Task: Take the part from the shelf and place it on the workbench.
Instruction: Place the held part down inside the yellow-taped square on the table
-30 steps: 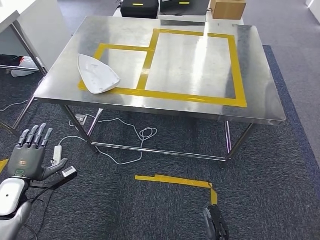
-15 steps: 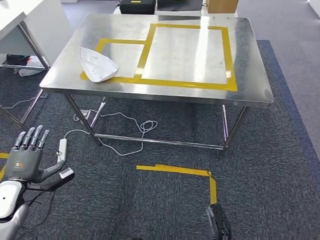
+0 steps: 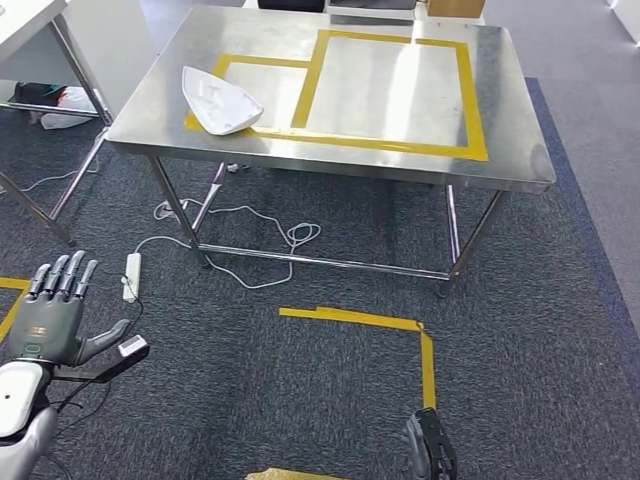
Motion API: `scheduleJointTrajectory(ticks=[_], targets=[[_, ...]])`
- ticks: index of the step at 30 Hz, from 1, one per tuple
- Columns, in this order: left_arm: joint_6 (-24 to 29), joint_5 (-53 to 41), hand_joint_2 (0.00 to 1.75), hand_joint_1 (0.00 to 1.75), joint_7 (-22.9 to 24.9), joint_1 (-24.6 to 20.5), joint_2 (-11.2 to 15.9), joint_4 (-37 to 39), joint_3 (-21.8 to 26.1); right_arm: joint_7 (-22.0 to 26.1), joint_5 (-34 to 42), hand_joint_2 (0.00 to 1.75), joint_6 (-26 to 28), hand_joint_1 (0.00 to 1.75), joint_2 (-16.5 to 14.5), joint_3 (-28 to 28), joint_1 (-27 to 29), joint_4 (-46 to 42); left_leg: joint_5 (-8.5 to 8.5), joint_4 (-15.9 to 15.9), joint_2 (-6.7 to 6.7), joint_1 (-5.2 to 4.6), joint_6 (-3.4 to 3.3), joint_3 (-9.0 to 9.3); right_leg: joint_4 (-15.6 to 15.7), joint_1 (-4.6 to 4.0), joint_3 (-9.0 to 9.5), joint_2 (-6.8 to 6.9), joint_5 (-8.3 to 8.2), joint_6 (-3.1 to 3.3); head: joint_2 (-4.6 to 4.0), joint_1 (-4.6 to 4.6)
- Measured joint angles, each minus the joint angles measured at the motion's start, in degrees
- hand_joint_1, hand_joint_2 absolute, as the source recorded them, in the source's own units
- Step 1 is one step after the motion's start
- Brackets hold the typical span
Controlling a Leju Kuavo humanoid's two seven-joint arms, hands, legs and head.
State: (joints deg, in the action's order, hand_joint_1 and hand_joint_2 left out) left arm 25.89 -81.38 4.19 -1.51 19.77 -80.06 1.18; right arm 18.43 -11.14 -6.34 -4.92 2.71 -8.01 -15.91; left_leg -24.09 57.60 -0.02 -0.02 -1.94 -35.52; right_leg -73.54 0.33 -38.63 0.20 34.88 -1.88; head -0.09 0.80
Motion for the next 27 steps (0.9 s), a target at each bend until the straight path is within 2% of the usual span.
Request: scheduleJointTrajectory(ticks=[1,2,3,4,5,6,7,8,9,10,12,13,14,15,16,17,19,20,21,23,24,25,27], targets=[[0.01,0.10,0.00,0.00,-0.06,0.19,-0.06,0.00,0.12,0.00,0.01,0.00,0.02,0.00,0.00,0.00,0.01,-0.01,0.65,0.04,0.01,-0.15,0.03,-0.80,2.09,-0.17,2.24,-0.02,-1.64,0.36,0.00,0.01],[0.03,0.21,0.00,0.00,-0.11,0.34,-0.10,0.00,0.25,0.00,0.01,0.00,0.06,0.00,0.00,0.00,-0.05,-0.02,1.25,0.11,0.03,-0.23,0.09,-1.46,5.61,-0.42,5.24,-0.05,-2.85,0.81,0.00,0.01],[0.08,0.29,0.00,0.00,-0.17,0.45,-0.11,-0.01,0.39,0.00,0.02,0.00,0.11,0.00,0.01,0.00,-0.18,-0.07,1.80,0.20,0.05,-0.37,0.23,-2.03,9.92,-0.71,8.63,-0.06,-3.28,1.23,0.00,-0.01],[0.13,0.35,0.00,0.00,-0.24,0.53,-0.13,-0.01,0.54,0.00,0.02,0.00,0.16,0.00,0.01,0.00,-0.36,-0.13,2.42,0.26,0.05,-0.48,0.43,-2.50,13.84,-0.90,11.41,-0.07,-2.99,1.54,0.00,0.00],[0.19,0.40,0.00,0.00,-0.31,0.60,-0.15,-0.02,0.66,-0.01,0.03,0.00,0.20,0.00,0.01,0.00,-0.53,-0.18,3.05,0.25,0.03,-0.53,0.66,-2.81,16.48,-1.05,12.99,-0.09,-2.44,1.72,0.00,-0.02],[0.25,0.43,0.00,0.00,-0.38,0.70,-0.16,-0.02,0.75,-0.01,0.04,0.00,0.22,0.00,0.00,0.00,-0.60,-0.22,3.72,0.11,0.02,-0.58,0.94,-3.04,17.89,-1.14,13.57,-0.08,-2.16,1.81,0.00,-0.04],[0.28,0.44,0.00,0.00,-0.44,0.83,-0.18,-0.03,0.81,-0.03,0.05,0.00,0.22,0.00,-0.04,0.00,-0.54,-0.23,4.29,-0.04,0.03,-0.56,1.23,-3.21,18.29,-1.02,13.22,-0.05,-2.39,1.94,0.00,-0.06],[0.31,0.46,0.00,0.00,-0.48,1.02,-0.19,-0.03,0.85,-0.06,0.06,0.00,0.24,0.00,-0.06,0.01,-0.42,-0.22,4.08,0.01,0.06,-0.48,1.57,-3.41,18.32,-0.95,12.75,0.03,-2.97,2.21,0.00,-0.09],[0.33,0.48,0.00,0.00,-0.49,1.23,-0.19,-0.04,0.92,-0.08,0.09,0.00,0.26,0.00,-0.08,0.02,-0.28,-0.21,2.78,0.77,0.10,-0.39,1.95,-3.72,18.41,-0.83,12.37,0.15,-3.61,2.56,0.00,-0.04],[0.33,0.50,0.00,0.00,-0.49,1.39,-0.21,-0.04,1.01,-0.09,0.11,0.00,0.26,0.00,-0.11,0.02,-0.21,-0.21,0.36,2.70,0.14,-0.27,2.32,-4.25,18.49,-0.70,11.99,0.27,-4.31,2.90,0.00,0.00],[0.34,0.52,0.00,0.00,-0.49,1.55,-0.33,-0.03,1.15,-0.09,0.16,0.00,0.23,0.00,-0.13,0.03,-0.19,-0.21,-5.67,9.60,0.15,0.07,2.97,-5.60,18.38,-0.73,10.83,0.37,-5.58,3.26,0.00,0.12],[0.34,0.53,0.00,0.00,-0.49,1.56,-0.44,-0.03,1.17,-0.09,0.16,0.00,0.20,0.00,-0.15,0.02,-0.17,-0.20,-7.47,13.23,0.14,0.21,3.19,-6.06,18.24,-0.75,10.07,0.39,-6.20,3.26,0.00,0.12],[0.34,0.53,0.00,0.00,-0.49,1.60,-0.54,-0.03,1.16,-0.09,0.16,0.00,0.20,0.00,-0.15,0.02,-0.14,-0.20,-7.90,15.62,0.14,0.33,3.36,-5.96,18.02,-0.75,9.13,0.42,-6.77,3.22,0.00,0.12],[0.34,0.53,0.00,0.00,-0.49,1.63,-0.60,-0.03,1.17,-0.09,0.16,0.00,0.21,0.00,-0.15,0.02,-0.10,-0.20,-7.13,16.15,0.14,0.44,3.44,-5.11,17.73,-0.74,8.17,0.44,-7.24,3.15,0.00,0.11],[0.34,0.59,0.00,0.00,-0.51,1.65,-0.63,-0.03,1.18,-0.09,0.16,0.00,0.21,0.00,-0.15,0.02,-0.07,-0.20,-5.71,14.55,0.14,0.53,3.46,-3.32,17.37,-0.73,7.24,0.47,-7.62,3.04,0.00,0.12],[0.33,0.81,0.00,0.00,-0.58,1.67,-0.63,-0.03,1.20,-0.09,0.16,0.00,0.22,0.00,-0.15,0.02,-0.06,-0.20,-4.41,11.25,0.14,0.58,3.37,-0.75,16.99,-0.70,6.42,0.47,-7.93,2.90,0.00,0.13],[0.14,2.26,0.00,0.00,-1.14,1.64,-0.69,-0.07,1.27,-0.08,0.22,0.00,0.26,0.00,-0.16,0.02,-0.10,-0.21,-3.94,3.76,0.19,0.41,2.85,4.17,16.35,-0.76,5.10,0.48,-8.53,2.41,0.00,0.10],[-0.07,3.53,0.00,0.00,-1.59,1.68,-0.80,-0.09,1.35,-0.05,0.30,0.00,0.29,0.00,-0.16,0.02,-0.12,-0.22,-4.25,1.38,0.22,0.24,2.48,5.45,16.23,-0.74,4.68,0.50,-8.92,2.05,0.00,0.09],[-0.38,4.96,0.00,0.00,-2.04,1.78,-0.96,-0.10,1.46,-0.03,0.42,0.00,0.32,0.00,-0.17,0.02,-0.12,-0.22,-4.54,0.25,0.24,0.01,2.08,5.83,16.25,-0.67,4.35,0.50,-9.38,1.63,0.00,0.08],[-1.09,7.92,0.00,0.00,-2.83,2.24,-1.78,0.23,1.78,0.02,0.69,0.00,0.40,0.00,-0.17,0.02,0.04,-0.22,-3.85,-0.73,0.10,-0.10,1.18,5.56,16.31,-0.46,3.86,0.35,-9.83,0.76,0.00,0.10],[-1.24,9.21,0.00,0.00,-3.23,2.55,-2.48,0.78,1.96,0.04,0.81,0.00,0.46,0.00,-0.16,0.02,0.14,-0.21,-3.34,-1.20,-0.02,-0.05,0.71,5.38,15.73,-0.43,3.38,0.19,-8.94,0.40,0.00,0.04],[-1.21,10.28,0.00,0.00,-3.61,2.94,-3.28,1.51,2.10,0.05,0.92,0.00,0.51,0.00,-0.16,0.02,0.20,-0.21,-2.77,-1.62,-0.15,0.06,0.26,5.08,14.13,-0.42,2.65,0.02,-7.20,0.12,0.00,-0.03],[-0.82,11.41,0.00,0.00,-4.31,3.80,-4.64,3.07,2.27,0.07,1.06,0.00,0.57,0.00,-0.15,0.02,0.23,-0.20,-1.71,-1.74,-0.29,0.11,-0.28,3.94,7.70,-0.30,0.44,-0.15,-2.12,-0.31,0.00,-0.16]])
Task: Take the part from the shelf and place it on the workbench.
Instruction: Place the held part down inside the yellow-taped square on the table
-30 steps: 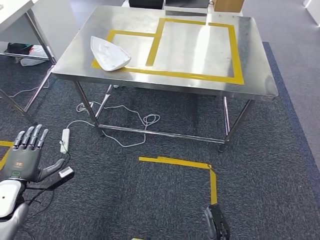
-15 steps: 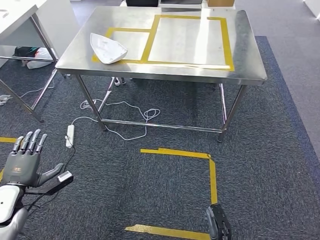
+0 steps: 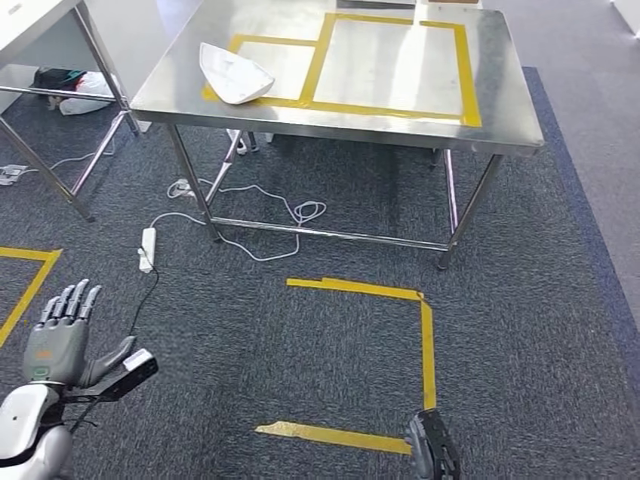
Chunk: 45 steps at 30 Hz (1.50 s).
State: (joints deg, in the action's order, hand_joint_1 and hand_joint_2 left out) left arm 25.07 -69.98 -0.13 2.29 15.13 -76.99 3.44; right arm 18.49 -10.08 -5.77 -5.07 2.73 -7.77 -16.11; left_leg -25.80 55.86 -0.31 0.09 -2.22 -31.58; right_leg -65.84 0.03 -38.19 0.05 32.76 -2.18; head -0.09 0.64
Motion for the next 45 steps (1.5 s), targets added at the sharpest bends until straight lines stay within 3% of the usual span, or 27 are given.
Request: scheduleJointTrajectory(ticks=[1,2,3,4,6,8,11,12,14,16,17,19,21,23,24,26,28,31,32,33,35,37,39,40,42,43,45], targets=[[0.04,0.28,0.00,0.00,-0.19,0.34,-0.51,0.63,0.05,0.00,0.04,0.00,0.01,0.00,0.00,0.00,0.02,0.00,0.50,0.13,-0.03,-0.01,-0.09,-0.74,-3.64,0.08,-0.94,0.01,1.88,-0.19,0.00,-0.01],[-0.18,0.78,0.00,0.00,-0.33,0.57,-1.08,1.48,0.23,-0.01,0.08,0.00,0.05,0.00,0.00,0.00,0.07,0.00,0.98,0.26,-0.04,-0.02,-0.10,-1.50,-6.10,0.17,-1.24,0.02,2.63,-0.39,0.00,-0.01],[-0.54,1.68,0.00,0.00,-0.55,0.72,-1.81,2.64,0.56,-0.01,0.11,0.00,0.15,0.00,0.00,0.00,0.10,0.00,1.43,0.41,-0.04,-0.02,-0.03,-2.21,-6.68,0.26,-0.60,0.03,2.21,-0.56,0.00,-0.01],[-0.96,3.02,0.00,0.00,-0.92,0.94,-2.71,4.20,1.08,-0.02,0.14,0.00,0.28,0.00,0.00,0.00,0.12,0.00,1.84,0.59,-0.04,-0.01,0.09,-2.89,-5.12,0.36,1.13,0.03,0.84,-0.68,0.00,-0.01],[-1.47,6.48,0.00,0.00,-2.42,1.68,-4.61,7.91,2.50,-0.03,0.21,0.00,0.56,0.00,0.00,0.00,0.09,-0.01,2.50,1.05,-0.04,-0.04,0.52,-4.01,2.32,0.54,6.62,-0.03,-1.67,-0.73,0.00,-0.01],[-1.42,9.34,0.00,0.00,-4.31,2.20,-6.22,11.47,4.00,-0.01,0.27,0.00,0.74,0.00,0.00,0.00,0.05,-0.03,3.27,1.46,-0.04,-0.13,1.08,-4.85,8.81,0.47,10.82,-0.22,-1.79,-0.44,0.00,0.02],[-1.33,11.47,0.00,0.00,-5.78,2.27,-7.91,16.21,6.07,-0.02,0.28,0.00,0.94,0.00,-0.01,0.01,0.20,-0.04,4.56,1.48,0.14,-0.05,1.98,-5.49,10.54,0.34,11.08,-0.17,-2.00,0.67,0.00,0.04],[-1.50,12.00,0.00,0.00,-5.94,2.29,-8.41,17.80,6.80,-0.05,0.28,0.00,1.02,0.00,-0.01,0.02,0.25,-0.04,3.91,1.87,0.29,0.00,2.30,-5.78,10.60,0.40,10.76,-0.04,-2.56,1.25,0.00,0.08],[-1.82,13.02,0.00,0.00,-6.64,2.21,-9.56,21.70,8.61,-0.14,0.25,0.00,1.14,0.00,-0.01,0.03,0.29,-0.04,-0.71,5.70,0.52,0.15,2.83,-6.99,10.83,0.57,9.68,0.22,-3.90,2.33,0.00,0.18],[-1.67,13.59,0.00,0.00,-8.13,1.90,-11.05,26.57,10.80,-0.29,0.16,0.00,1.17,0.00,0.00,0.03,0.34,-0.04,-6.53,12.99,0.50,0.34,3.21,-8.34,10.73,0.41,8.22,0.25,-5.17,2.71,0.00,0.26],[-1.44,13.72,0.00,0.00,-9.03,1.75,-11.77,29.15,11.93,-0.38,0.11,0.00,1.22,0.00,0.00,0.02,0.38,-0.04,-7.79,16.07,0.50,0.45,3.34,-8.54,10.62,0.36,7.38,0.28,-5.78,2.67,0.00,0.26],[-1.05,13.89,0.00,0.00,-10.40,1.61,-13.04,33.60,13.92,-0.49,0.04,0.00,1.34,0.00,0.00,0.02,0.39,-0.04,-6.23,17.39,0.48,0.66,3.47,-6.77,10.12,0.31,5.50,0.32,-6.85,2.44,0.00,0.27],[-0.85,14.00,0.00,0.00,-11.01,1.45,-13.93,36.67,15.36,-0.52,0.02,0.00,1.40,0.00,0.00,0.02,0.37,-0.05,-3.76,11.45,0.47,0.85,3.43,-1.57,9.33,0.29,3.72,0.36,-7.67,1.98,0.00,0.27],[-0.72,14.05,0.00,0.00,-11.23,0.94,-14.53,38.69,16.36,-0.53,0.00,0.00,1.42,0.00,0.00,0.02,0.23,-0.06,-4.37,3.76,0.56,0.71,3.00,3.55,8.66,0.19,2.62,0.51,-8.47,1.34,0.00,0.20],[-0.64,14.10,0.00,0.00,-11.31,0.65,-14.75,39.52,16.78,-0.52,-0.01,0.00,1.43,0.00,0.00,0.02,0.14,-0.07,-5.02,1.64,0.60,0.51,2.69,4.66,8.57,0.21,2.35,0.61,-8.96,1.01,0.00,0.19],[-0.51,14.17,0.00,0.00,-11.39,0.36,-15.13,41.06,17.54,-0.51,-0.02,0.00,1.44,0.00,-0.01,0.01,0.13,-0.05,-4.57,0.74,0.55,0.21,1.83,4.35,8.68,0.42,1.96,0.65,-9.94,0.34,0.00,0.18],[-0.47,14.17,0.00,0.00,-11.41,0.31,-15.37,42.18,18.09,-0.57,-0.02,0.00,1.44,0.00,-0.01,0.00,0.49,-0.03,-3.23,0.55,0.31,0.19,0.81,3.20,7.38,0.63,1.08,0.39,-7.78,-0.20,0.00,0.09],[-0.45,14.16,0.00,0.00,-11.41,0.19,-15.67,43.07,18.49,-0.62,-0.02,0.00,1.45,0.00,0.00,0.00,0.75,-0.02,-0.90,0.53,0.11,0.14,-0.03,0.40,-1.67,0.63,-1.23,0.11,1.20,-0.52,0.00,-0.10],[-0.44,14.17,0.00,0.00,-11.41,0.13,-15.76,43.31,18.57,-0.62,-0.02,0.00,1.46,0.00,0.00,-0.01,0.72,-0.02,-0.07,0.57,0.10,0.07,-0.05,-0.71,-5.11,0.63,-1.51,0.09,2.79,-0.54,0.00,-0.09],[-0.45,14.17,0.00,0.00,-11.41,0.07,-15.84,43.57,18.69,-0.61,-0.02,0.00,1.46,0.00,0.00,-0.01,0.71,-0.02,0.77,0.65,0.08,0.03,0.00,-1.86,-7.40,0.63,-1.13,0.08,2.81,-0.53,0.00,-0.07],[-0.61,14.37,0.00,0.00,-11.54,-0.01,-16.06,44.23,19.02,-0.62,-0.02,0.00,1.61,0.00,-0.01,-0.02,0.75,-0.03,2.31,0.86,0.07,0.00,0.22,-4.01,-6.73,0.63,2.10,0.08,-0.44,-0.43,0.00,-0.06],[-1.01,15.06,0.00,0.00,-12.21,-0.17,-16.50,45.55,19.78,-0.61,-0.01,0.00,2.03,0.00,-0.03,-0.02,0.56,-0.09,3.70,1.22,0.11,-0.06,0.68,-5.65,1.15,0.58,9.18,0.00,-1.83,-0.18,0.00,-0.08],[-1.46,16.35,0.00,0.00,-13.97,-0.37,-17.07,47.57,21.06,-0.56,0.03,0.00,2.43,0.00,-0.13,-0.02,0.15,-0.21,4.98,1.52,0.09,-0.19,1.33,-6.62,9.80,0.44,15.08,-0.09,0.40,0.27,0.00,-0.01],[-1.75,17.19,0.00,0.00,-15.07,-0.44,-17.39,48.67,21.84,-0.54,0.05,0.00,2.57,0.00,-0.18,-0.01,0.08,-0.26,5.58,1.50,0.06,-0.21,1.68,-6.91,11.98,0.31,16.17,-0.11,1.26,0.59,0.00,0.02],[-2.57,19.02,0.00,0.00,-17.08,-0.46,-17.98,50.88,23.74,-0.50,0.13,0.00,2.80,0.00,-0.31,0.01,0.42,-0.26,6.29,1.43,0.07,-0.03,2.35,-7.30,12.53,0.25,15.51,0.06,1.22,1.56,0.00,0.01],[-3.06,19.87,0.00,0.00,-17.77,-0.29,-18.32,51.92,24.80,-0.49,0.14,0.00,2.88,0.00,-0.40,0.02,0.75,-0.23,5.29,1.97,0.11,0.07,2.68,-7.50,12.46,0.29,15.11,0.19,0.75,2.05,0.00,0.05],[-3.95,21.02,0.00,0.00,-18.60,0.07,-19.02,53.84,26.67,-0.45,0.15,0.00,2.99,0.00,-0.63,0.02,1.20,-0.16,0.01,6.38,0.17,0.27,3.23,-8.46,12.42,0.34,14.16,0.40,-0.31,2.73,0.00,0.14]])
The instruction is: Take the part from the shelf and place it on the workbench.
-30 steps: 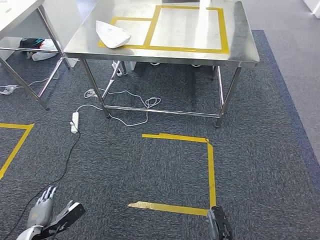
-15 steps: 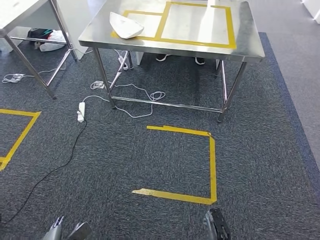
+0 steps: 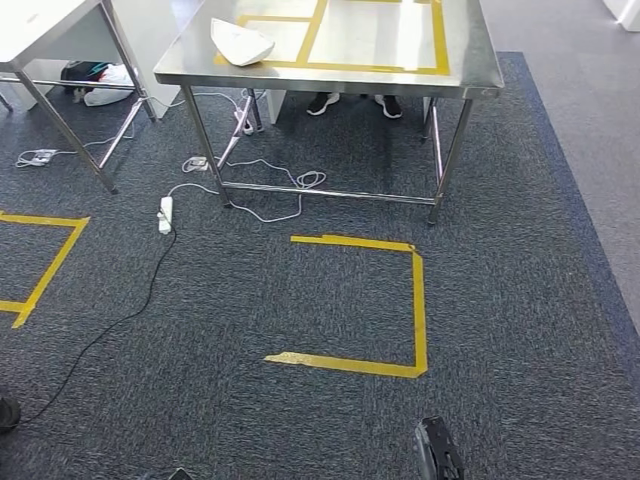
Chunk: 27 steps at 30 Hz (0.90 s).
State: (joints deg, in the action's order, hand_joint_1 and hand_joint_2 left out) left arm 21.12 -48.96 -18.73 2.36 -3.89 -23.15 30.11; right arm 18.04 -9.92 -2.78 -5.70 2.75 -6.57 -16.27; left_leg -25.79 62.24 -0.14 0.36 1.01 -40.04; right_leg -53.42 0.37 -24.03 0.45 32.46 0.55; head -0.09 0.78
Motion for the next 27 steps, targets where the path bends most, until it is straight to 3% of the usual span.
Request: scheduleJointTrajectory(ticks=[1,2,3,4,5,6,8,9,12,14,17,18,19,20,23,25,27], targets=[[-0.46,0.26,0.00,0.00,-0.18,0.05,-0.32,0.85,0.79,0.03,0.00,0.00,0.04,0.00,-0.11,0.00,0.09,0.04,-2.98,3.71,0.00,0.03,0.21,-0.66,-0.05,-0.09,-0.54,0.04,-0.51,0.14,0.00,0.04],[-0.99,0.38,0.00,0.00,-0.24,-0.04,-0.56,1.63,1.39,0.09,0.01,0.00,0.05,0.00,-0.18,0.00,0.13,0.08,-4.89,7.50,0.00,0.05,0.34,-1.25,-0.14,-0.20,-1.13,0.14,-1.00,0.20,0.00,0.04],[-1.52,0.42,0.00,0.00,-0.20,-0.17,-0.76,2.37,1.93,0.16,0.02,0.00,0.05,0.00,-0.21,0.00,0.18,0.13,-5.29,10.30,0.00,0.04,0.38,-1.40,-0.28,-0.31,-1.76,0.27,-1.41,0.21,0.00,0.04],[-2.10,0.35,0.00,0.00,-0.05,-0.25,-0.96,3.05,2.39,0.31,0.03,0.00,0.00,0.00,-0.22,0.00,0.27,0.16,-4.56,11.44,0.00,0.03,0.30,-0.87,-0.53,-0.41,-2.33,0.39,-1.74,0.19,0.00,0.03],[-2.60,0.18,0.00,0.00,0.23,-0.27,-1.12,3.65,2.78,0.50,0.05,0.00,-0.05,0.00,-0.23,0.00,0.38,0.20,-3.20,10.32,0.00,0.02,0.11,0.71,-0.86,-0.49,-2.86,0.48,-1.99,0.14,0.00,0.03],[-2.94,-0.02,0.00,0.00,0.59,-0.25,-1.28,4.11,3.08,0.69,0.06,0.00,-0.09,0.00,-0.27,0.00,0.48,0.21,-1.91,7.21,0.00,-0.01,-0.20,3.26,-1.24,-0.56,-3.31,0.51,-2.18,0.06,0.00,0.03],[-3.33,-0.47,0.00,0.00,1.43,-0.39,-1.53,4.78,3.64,1.03,0.07,0.00,-0.09,0.00,-0.38,0.00,0.55,0.24,-1.79,-0.48,0.01,-0.18,-0.93,8.55,-1.88,-0.71,-4.09,0.54,-2.48,-0.25,0.00,-0.01],[-3.42,-0.59,0.00,0.00,1.79,-0.51,-1.63,5.07,3.96,1.13,0.06,0.00,-0.03,0.00,-0.44,-0.01,0.52,0.25,-2.28,-3.08,0.01,-0.31,-1.24,10.10,-2.10,-0.76,-4.41,0.58,-2.65,-0.50,0.00,-0.03],[-3.68,-0.58,0.00,0.00,2.67,-0.67,-1.90,5.83,5.06,1.18,0.01,0.00,0.29,0.00,-0.60,-0.02,0.47,0.27,-2.85,-5.34,-0.03,-0.43,-2.14,10.68,-2.44,-0.77,-5.16,0.62,-2.99,-1.42,0.00,-0.03],[-4.02,-0.38,0.00,0.00,2.87,-0.66,-2.12,6.08,5.75,1.15,-0.05,0.00,0.61,0.00,-0.66,-0.02,0.51,0.27,-2.46,-6.03,-0.11,-0.17,-2.93,10.48,-4.44,-0.73,-6.43,0.32,-1.36,-2.04,0.00,-0.13],[-4.48,-0.33,0.00,0.00,2.78,-0.74,-2.48,6.22,6.63,1.04,-0.15,0.00,0.90,0.00,-0.66,-0.02,0.58,0.31,-1.74,-6.13,-0.16,-0.19,-3.52,9.57,-14.75,-0.47,-11.23,-0.17,4.14,-2.69,0.00,-0.19],[-4.55,-0.35,0.00,0.00,2.75,-0.73,-2.58,6.30,6.86,1.01,-0.17,0.00,0.95,0.00,-0.66,-0.03,0.67,0.34,-1.53,-6.06,-0.16,-0.23,-3.52,9.25,-17.67,-0.39,-12.48,-0.21,5.03,-2.83,0.00,-0.18],[-4.57,-0.37,0.00,0.00,2.74,-0.70,-2.66,6.37,7.05,0.99,-0.17,0.00,0.97,0.00,-0.66,-0.03,0.75,0.37,-1.36,-5.96,-0.15,-0.25,-3.48,8.96,-18.74,-0.31,-12.86,-0.22,4.87,-2.91,0.00,-0.18],[-4.61,-0.37,0.00,0.00,2.74,-0.68,-2.72,6.44,7.21,0.98,-0.17,0.00,0.99,0.00,-0.66,-0.03,0.80,0.41,-1.21,-5.85,-0.15,-0.25,-3.40,8.73,-17.47,-0.23,-12.07,-0.22,3.62,-2.94,0.00,-0.18],[-4.64,-0.37,0.00,0.00,2.74,-0.71,-2.88,6.54,7.49,0.98,-0.18,0.00,1.01,0.00,-0.66,-0.03,0.66,0.43,-0.97,-5.38,-0.14,-0.41,-2.94,8.35,-6.20,-0.06,-5.99,-0.23,-1.23,-2.69,0.00,-0.19],[-4.64,-0.38,0.00,0.00,2.73,-0.78,-2.91,6.56,7.57,0.97,-0.19,0.00,1.01,0.00,-0.68,-0.02,0.59,0.43,-0.97,-5.01,-0.15,-0.70,-2.66,8.01,-2.39,-0.05,-4.18,-0.30,-1.82,-2.17,0.00,-0.10],[-4.64,-0.48,0.00,0.00,2.66,-0.77,-2.89,6.56,7.68,0.96,-0.21,0.00,1.04,0.00,-0.73,-0.02,0.76,0.44,-0.94,-4.87,-0.14,-0.86,-3.58,7.74,-2.10,-0.10,-4.23,-0.32,-1.89,-1.74,0.00,-0.01]])
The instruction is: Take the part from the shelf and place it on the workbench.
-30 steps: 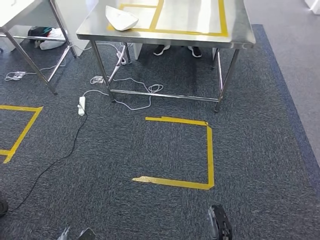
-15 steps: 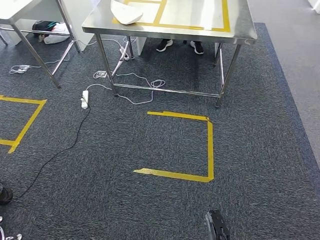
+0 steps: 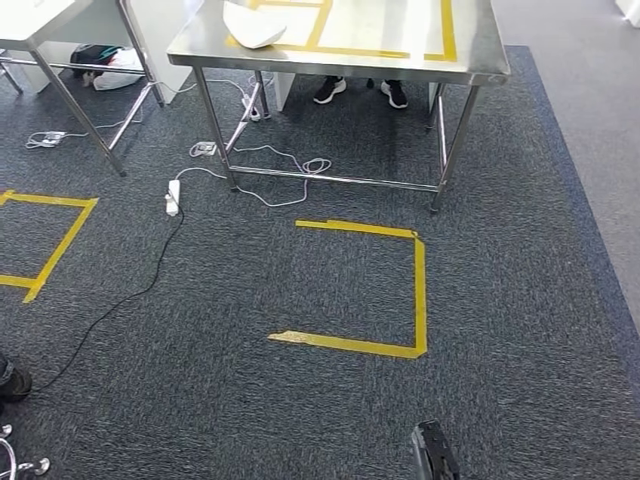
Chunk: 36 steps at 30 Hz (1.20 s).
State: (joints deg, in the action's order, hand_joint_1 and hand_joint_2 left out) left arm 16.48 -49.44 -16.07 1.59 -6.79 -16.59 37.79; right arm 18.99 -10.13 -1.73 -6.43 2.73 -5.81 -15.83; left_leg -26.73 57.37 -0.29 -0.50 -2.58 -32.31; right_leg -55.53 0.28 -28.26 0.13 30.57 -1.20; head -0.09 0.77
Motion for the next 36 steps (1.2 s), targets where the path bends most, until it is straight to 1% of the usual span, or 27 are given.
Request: scheduleJointTrajectory(ticks=[1,2,7,10,12,16,21,24,28,30,31,32,33,35,36], targets=[[0.00,-0.10,0.00,0.00,-0.07,0.01,0.02,0.00,0.10,0.01,-0.01,0.00,0.02,0.00,-0.03,0.00,0.08,0.01,0.05,0.02,0.01,-0.03,-0.49,-0.05,0.03,-0.04,-0.08,0.03,-0.06,0.09,0.00,-0.02],[-0.01,-0.22,0.00,0.00,-0.16,0.02,0.02,0.00,0.23,0.01,-0.03,0.00,0.04,0.00,-0.05,0.00,0.10,0.02,0.29,-0.05,0.03,0.02,-0.68,-0.05,0.02,-0.12,-0.13,0.05,-0.13,0.23,0.00,0.00],[-0.16,-0.95,0.00,0.00,-0.55,-0.04,0.05,0.07,0.76,0.01,-0.21,0.00,0.12,0.00,-0.09,-0.02,-0.05,0.03,1.15,-0.63,0.10,0.23,0.64,-0.12,-0.04,-0.36,-0.38,0.16,-0.46,0.80,0.00,-0.02],[-0.19,-1.55,0.00,0.00,-0.55,-0.13,0.08,0.31,1.15,-0.03,-0.31,0.00,0.16,0.00,-0.09,-0.16,-0.05,0.04,1.55,-0.82,0.11,0.26,1.28,-0.53,-0.13,-0.38,-0.54,0.15,-0.73,1.04,0.00,-0.02],[-0.26,-1.98,0.00,0.00,-0.47,-0.19,0.09,0.42,1.25,-0.06,-0.34,0.00,0.20,0.00,-0.09,-0.30,-0.05,0.05,1.64,-0.84,0.12,0.27,1.42,-0.70,-0.16,-0.38,-0.69,0.15,-0.80,1.05,0.00,-0.03],[-0.67,-2.60,0.00,0.00,-0.54,-0.35,0.14,0.57,1.26,-0.07,-0.40,0.00,0.23,0.00,-0.09,-0.38,-0.13,0.05,1.62,-0.85,0.12,0.27,1.48,-0.73,-0.16,-0.37,-0.71,0.15,-0.81,1.05,0.00,-0.04],[-2.27,-2.73,0.00,0.00,-2.32,-0.49,0.17,0.73,1.38,-0.08,-0.40,0.00,0.29,0.00,-0.09,-0.45,-0.13,0.05,1.56,-0.83,0.11,0.26,1.64,-0.73,-0.16,-0.31,-1.22,0.15,-0.81,1.02,0.00,-0.05],[-2.45,-2.87,0.00,0.00,-2.85,-0.56,0.31,0.74,1.67,-0.08,-0.41,0.00,0.31,0.00,-0.10,-0.54,-0.09,0.05,1.48,-0.55,0.12,0.10,1.50,-0.87,-0.12,-0.16,-1.24,0.15,-0.93,0.79,0.00,-0.03],[-2.22,-2.99,0.00,0.00,-2.80,-0.56,0.56,0.74,2.10,-0.12,-0.42,0.00,0.31,0.00,-0.14,-0.89,-0.01,0.07,1.52,-0.04,0.14,-0.07,0.94,-1.44,-0.11,0.00,-1.03,0.18,-1.27,0.19,0.00,-0.03],[-2.20,-3.06,0.00,0.00,-2.76,-0.56,0.55,0.75,2.23,-0.13,-0.41,0.00,0.33,0.00,-0.19,-0.95,-0.01,0.07,1.90,-0.67,0.10,0.13,0.62,-1.33,-0.04,-0.04,-1.11,0.16,-1.24,-0.15,0.00,-0.02],[-2.18,-3.10,0.00,0.00,-2.75,-0.59,0.50,0.75,2.25,-0.11,-0.40,0.00,0.36,0.00,-0.21,-0.96,-0.02,0.07,2.17,-1.23,0.07,0.32,0.47,-1.14,-0.47,-0.08,-1.36,0.10,-0.72,-0.36,0.00,-0.10],[-2.16,-3.13,0.00,0.00,-2.75,-0.64,0.45,0.76,2.26,-0.09,-0.40,0.00,0.38,0.00,-0.22,-0.98,-0.04,0.07,2.46,-1.79,0.03,0.54,0.30,-0.98,-1.90,-0.08,-2.08,0.04,0.43,-0.59,0.00,-0.21],[-2.14,-3.15,0.00,0.00,-2.75,-0.69,0.41,0.77,2.26,-0.07,-0.40,0.00,0.40,0.00,-0.22,-1.01,-0.04,0.07,2.67,-2.12,-0.01,0.70,0.22,-0.94,-4.52,0.04,-3.37,-0.02,2.13,-0.83,0.00,-0.30],[-2.11,-3.17,0.00,0.00,-2.73,-0.75,0.42,0.79,2.28,-0.07,-0.40,0.00,0.42,0.00,-0.21,-1.07,0.07,0.07,2.81,-2.19,-0.01,0.74,0.13,-1.23,-11.88,0.32,-6.84,-0.03,5.75,-1.38,0.00,-0.39],[-2.11,-3.22,0.00,0.00,-2.70,-0.74,0.40,0.80,2.28,-0.08,-0.40,0.00,0.43,0.00,-0.20,-1.10,0.19,0.08,2.86,-2.12,-0.01,0.77,0.20,-1.38,-14.58,0.47,-8.08,-0.03,6.59,-1.63,0.00,-0.39]])
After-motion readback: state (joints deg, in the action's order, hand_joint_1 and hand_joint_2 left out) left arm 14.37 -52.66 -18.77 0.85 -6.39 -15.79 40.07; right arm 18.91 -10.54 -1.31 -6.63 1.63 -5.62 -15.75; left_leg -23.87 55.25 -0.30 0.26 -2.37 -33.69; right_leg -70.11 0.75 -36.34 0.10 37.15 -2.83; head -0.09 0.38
